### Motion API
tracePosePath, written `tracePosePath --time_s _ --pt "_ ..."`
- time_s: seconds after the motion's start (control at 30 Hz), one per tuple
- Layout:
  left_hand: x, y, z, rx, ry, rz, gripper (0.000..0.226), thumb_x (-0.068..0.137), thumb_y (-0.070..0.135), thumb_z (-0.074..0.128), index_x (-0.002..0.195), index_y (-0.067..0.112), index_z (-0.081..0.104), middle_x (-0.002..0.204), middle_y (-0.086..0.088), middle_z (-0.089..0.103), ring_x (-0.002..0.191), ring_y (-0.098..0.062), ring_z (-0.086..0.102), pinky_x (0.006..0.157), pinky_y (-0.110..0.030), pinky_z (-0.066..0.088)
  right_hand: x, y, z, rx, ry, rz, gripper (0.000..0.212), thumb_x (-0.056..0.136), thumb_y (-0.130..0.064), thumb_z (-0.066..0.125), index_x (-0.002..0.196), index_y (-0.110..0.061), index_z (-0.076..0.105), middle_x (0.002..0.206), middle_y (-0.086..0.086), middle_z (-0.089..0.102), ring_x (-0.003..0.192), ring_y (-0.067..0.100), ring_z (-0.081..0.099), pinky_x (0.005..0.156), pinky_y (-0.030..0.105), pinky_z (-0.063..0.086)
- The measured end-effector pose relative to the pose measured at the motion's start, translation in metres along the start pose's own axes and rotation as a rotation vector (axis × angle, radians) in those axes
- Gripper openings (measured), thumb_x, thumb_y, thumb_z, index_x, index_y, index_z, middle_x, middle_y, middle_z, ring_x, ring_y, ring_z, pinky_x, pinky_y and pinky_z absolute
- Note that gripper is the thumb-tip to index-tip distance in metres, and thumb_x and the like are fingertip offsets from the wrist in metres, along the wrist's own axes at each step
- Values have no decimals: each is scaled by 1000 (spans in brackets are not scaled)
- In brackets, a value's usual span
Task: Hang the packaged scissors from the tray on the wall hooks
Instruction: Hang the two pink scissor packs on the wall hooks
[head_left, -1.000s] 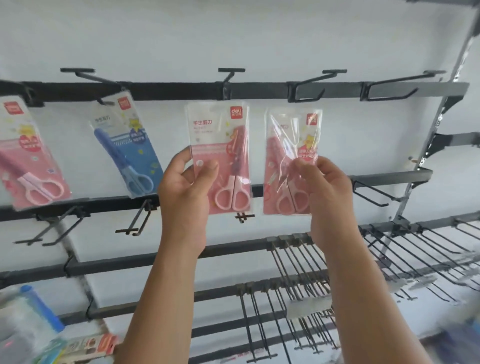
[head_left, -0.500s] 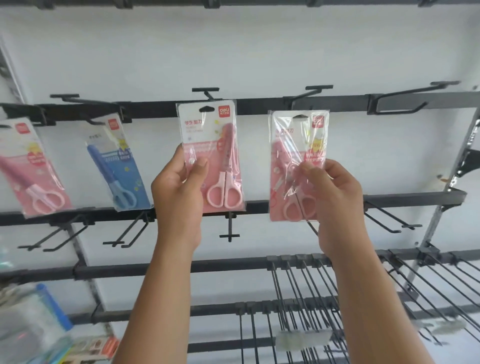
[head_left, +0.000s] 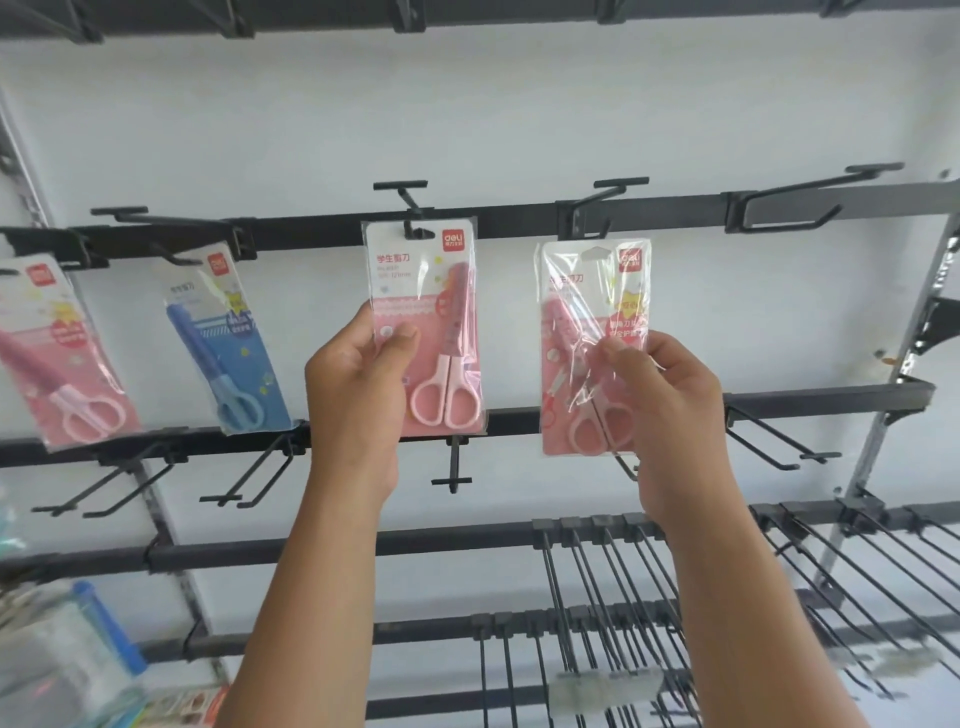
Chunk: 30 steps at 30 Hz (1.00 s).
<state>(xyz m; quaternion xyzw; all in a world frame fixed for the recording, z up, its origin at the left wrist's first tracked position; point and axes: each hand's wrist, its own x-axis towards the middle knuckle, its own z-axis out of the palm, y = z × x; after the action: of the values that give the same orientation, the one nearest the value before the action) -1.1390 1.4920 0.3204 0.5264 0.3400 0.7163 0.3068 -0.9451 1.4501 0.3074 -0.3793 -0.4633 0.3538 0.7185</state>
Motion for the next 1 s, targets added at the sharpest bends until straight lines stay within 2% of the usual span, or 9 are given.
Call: tracePosePath --time_s 0.13,0.23,0.33,0.43,0.57,0.67,0.8,0.9,1.0 --pt "0 -19 2 49 38 -31 27 100 14 52 99 30 73 86 16 77 77 -1 68 69 -15 53 2 -3 -2 7 14 -9 12 97 -16 61 93 -6 66 68 1 70 57 21 68 46 27 53" --pt "2 -28 3 95 48 -53 23 102 20 49 108 19 71 85 14 72 70 4 61 63 -9 46 6 -7 -2 -3 27 -33 18 96 -16 61 97 1 66 71 6 68 62 26 66 47 28 53" --pt "5 -31 2 132 62 -55 25 103 25 48 114 18 69 97 10 73 77 4 66 65 -9 47 14 -12 -2 -6 51 -54 23 93 -17 62 98 6 64 77 14 65 65 30 64 52 35 52" --pt "7 -30 2 148 94 -59 24 103 27 49 116 20 68 101 9 73 84 -1 67 63 -8 47 21 -17 -2 -21 79 -46 24 93 -15 61 96 9 64 74 15 60 61 26 59 46 29 49" --pt "6 -27 0 175 109 -29 20 101 24 49 102 34 67 104 11 73 96 -9 69 76 -22 51 27 -19 -3 -52 69 -5 24 93 -15 61 94 9 65 71 14 59 54 23 60 42 27 52" --pt "7 -27 0 207 108 -29 18 101 24 49 105 30 66 105 8 73 98 -13 69 77 -26 51 30 -20 -5 -79 58 7 23 91 -12 61 92 10 62 72 16 58 58 27 57 42 28 51" --pt "7 -28 2 207 109 -56 20 102 26 49 111 21 65 106 4 73 96 -15 69 74 -24 49 30 -16 -9 -159 20 25 19 93 -16 60 86 0 67 62 3 67 53 22 64 44 25 51" --pt "6 -29 4 215 110 -65 24 102 28 49 116 17 65 106 3 73 94 -14 68 71 -22 47 29 -11 -12 -163 9 50 19 96 -18 59 90 -2 68 59 -5 70 49 11 68 44 23 53" --pt "4 -30 5 218 118 -70 23 102 28 50 115 18 66 105 4 72 92 -12 67 71 -23 47 34 -7 -12 -160 22 63 18 97 -20 59 92 -6 68 59 -6 71 49 10 69 44 23 54"
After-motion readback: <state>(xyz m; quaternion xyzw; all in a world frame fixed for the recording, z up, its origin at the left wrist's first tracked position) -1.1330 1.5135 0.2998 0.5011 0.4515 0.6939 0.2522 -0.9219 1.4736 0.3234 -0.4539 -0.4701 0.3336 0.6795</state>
